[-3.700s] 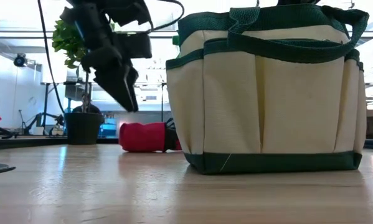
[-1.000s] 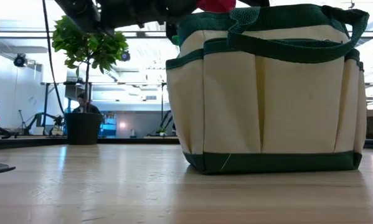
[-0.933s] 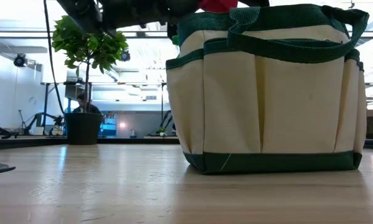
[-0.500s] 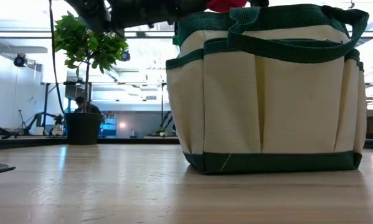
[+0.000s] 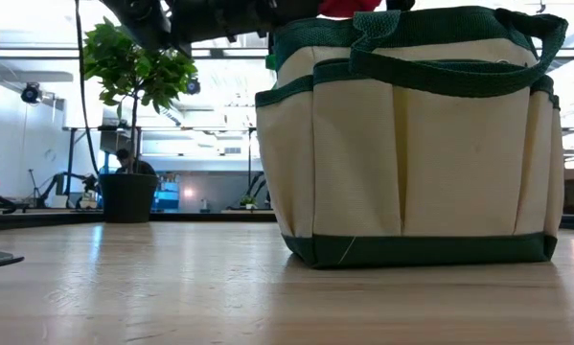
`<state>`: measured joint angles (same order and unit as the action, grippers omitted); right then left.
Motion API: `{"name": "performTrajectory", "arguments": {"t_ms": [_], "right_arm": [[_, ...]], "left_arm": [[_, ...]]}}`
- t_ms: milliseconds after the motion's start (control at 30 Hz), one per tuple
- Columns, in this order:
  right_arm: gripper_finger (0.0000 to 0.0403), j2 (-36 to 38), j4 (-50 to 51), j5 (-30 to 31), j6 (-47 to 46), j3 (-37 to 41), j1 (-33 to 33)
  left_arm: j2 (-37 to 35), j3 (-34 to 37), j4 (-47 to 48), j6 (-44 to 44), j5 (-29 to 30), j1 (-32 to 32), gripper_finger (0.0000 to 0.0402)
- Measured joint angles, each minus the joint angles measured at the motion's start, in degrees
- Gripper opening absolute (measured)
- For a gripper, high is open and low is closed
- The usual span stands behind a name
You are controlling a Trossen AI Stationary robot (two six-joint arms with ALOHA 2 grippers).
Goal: Pick & Place Garden tools in Gardening bag
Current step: Put the red gloves into the gardening bag
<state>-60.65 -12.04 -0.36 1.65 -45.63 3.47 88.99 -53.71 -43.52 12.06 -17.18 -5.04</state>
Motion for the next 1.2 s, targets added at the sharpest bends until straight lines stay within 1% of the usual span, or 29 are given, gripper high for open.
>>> {"name": "performTrajectory", "arguments": {"t_ms": [133,300,433,500,567,667,733,833,933,1033,1200], "right_arm": [[0.0023,1.80,4.47,1.67,-0.15,-0.85,0.06],[0.0022,4.77,11.27,3.36,-1.77,-2.91,0.40],[0.0022,5.50,15.16,3.34,-5.57,-2.59,2.98],[0.0022,5.43,14.81,3.32,-7.46,-1.47,5.45],[0.0022,5.33,12.36,3.48,-8.56,0.56,8.58],[0.0022,5.05,5.16,4.43,-9.47,4.21,13.29],[0.0022,5.16,0.05,7.34,-9.51,6.91,16.36],[0.0022,5.11,-6.36,14.25,-11.85,11.54,19.98],[0.0022,3.96,-14.78,19.57,-16.86,16.97,22.02],[0.0022,1.41,-22.59,20.26,-20.76,20.73,22.75],[0.0022,-2.33,-26.67,20.41,-20.70,21.59,22.95]], "left_arm": [[-1.27,0.00,3.66,0.64,0.45,-0.02,0.0107],[-4.66,0.00,10.74,0.59,3.40,-0.02,0.0151],[-8.49,0.00,15.31,-0.74,7.04,-0.07,0.0180],[-10.33,0.00,17.95,-2.39,8.70,-0.07,0.0189],[-12.08,0.00,20.80,-3.62,9.82,-0.11,0.0194],[-14.36,0.00,24.05,-5.11,11.42,-0.11,0.0196],[-15.55,0.00,25.18,-5.94,11.69,-0.11,0.0196],[-16.62,0.05,26.53,-6.06,12.14,-0.11,0.0196],[-17.05,0.11,26.90,-6.08,12.17,-0.11,0.0193],[-16.78,0.11,26.87,-6.08,12.31,-0.11,0.0193],[-15.93,0.17,26.97,-5.42,14.59,-0.11,0.0193]]}}
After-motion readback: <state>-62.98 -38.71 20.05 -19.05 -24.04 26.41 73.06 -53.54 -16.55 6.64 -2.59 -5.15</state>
